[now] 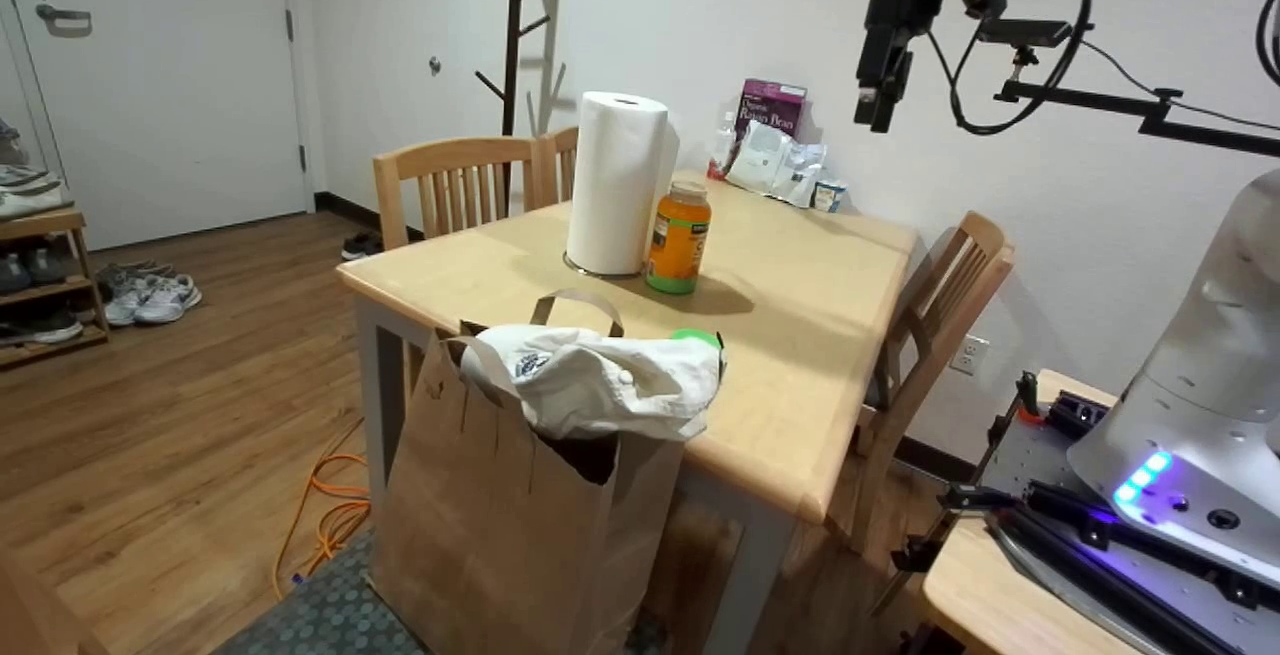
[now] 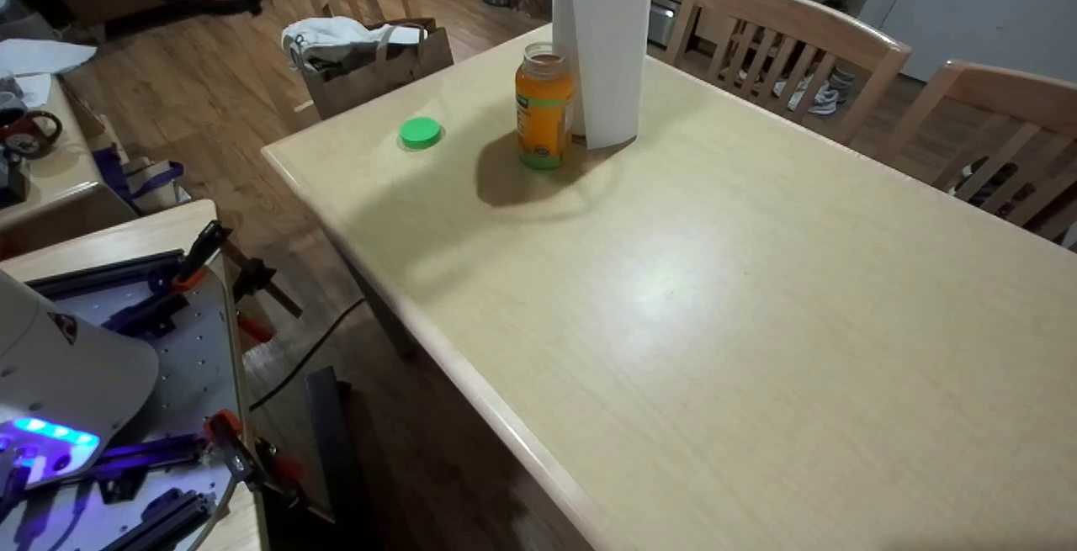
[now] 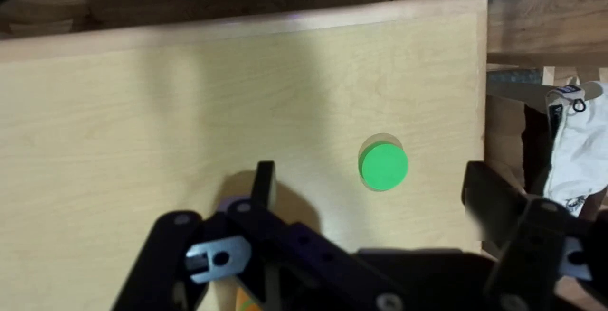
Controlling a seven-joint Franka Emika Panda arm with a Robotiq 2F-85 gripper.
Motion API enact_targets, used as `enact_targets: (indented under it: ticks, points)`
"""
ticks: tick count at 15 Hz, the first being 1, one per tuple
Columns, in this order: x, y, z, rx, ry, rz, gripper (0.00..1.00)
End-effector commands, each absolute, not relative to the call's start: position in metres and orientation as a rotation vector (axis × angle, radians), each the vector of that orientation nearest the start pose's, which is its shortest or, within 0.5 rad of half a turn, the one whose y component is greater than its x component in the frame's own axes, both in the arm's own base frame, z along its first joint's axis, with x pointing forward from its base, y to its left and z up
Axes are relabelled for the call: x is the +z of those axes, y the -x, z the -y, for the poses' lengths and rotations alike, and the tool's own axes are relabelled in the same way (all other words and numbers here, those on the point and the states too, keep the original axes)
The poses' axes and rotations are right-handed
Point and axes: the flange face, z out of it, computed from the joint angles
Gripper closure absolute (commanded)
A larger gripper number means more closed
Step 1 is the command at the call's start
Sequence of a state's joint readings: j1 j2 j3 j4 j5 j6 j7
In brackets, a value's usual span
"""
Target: Put the thing on top of the paper bag into it
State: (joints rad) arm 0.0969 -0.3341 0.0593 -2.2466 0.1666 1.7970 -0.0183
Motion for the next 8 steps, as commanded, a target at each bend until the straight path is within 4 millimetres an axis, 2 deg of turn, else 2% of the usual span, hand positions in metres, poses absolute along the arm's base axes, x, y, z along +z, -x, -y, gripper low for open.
enact_targets:
  ticks: [1,4,5,6,8]
  points:
    - [0.452,-0.487,-0.124,0.288,2.94,0.457,0.0]
    - [0.42,-0.5,-0.154,0.397,2.887,0.671,0.0]
    - [0.415,-0.499,-0.155,0.457,2.875,0.731,0.0]
    - [0.418,-0.492,-0.15,0.394,2.909,0.607,0.0]
    - [0.406,-0.497,-0.158,0.444,2.885,0.667,0.0]
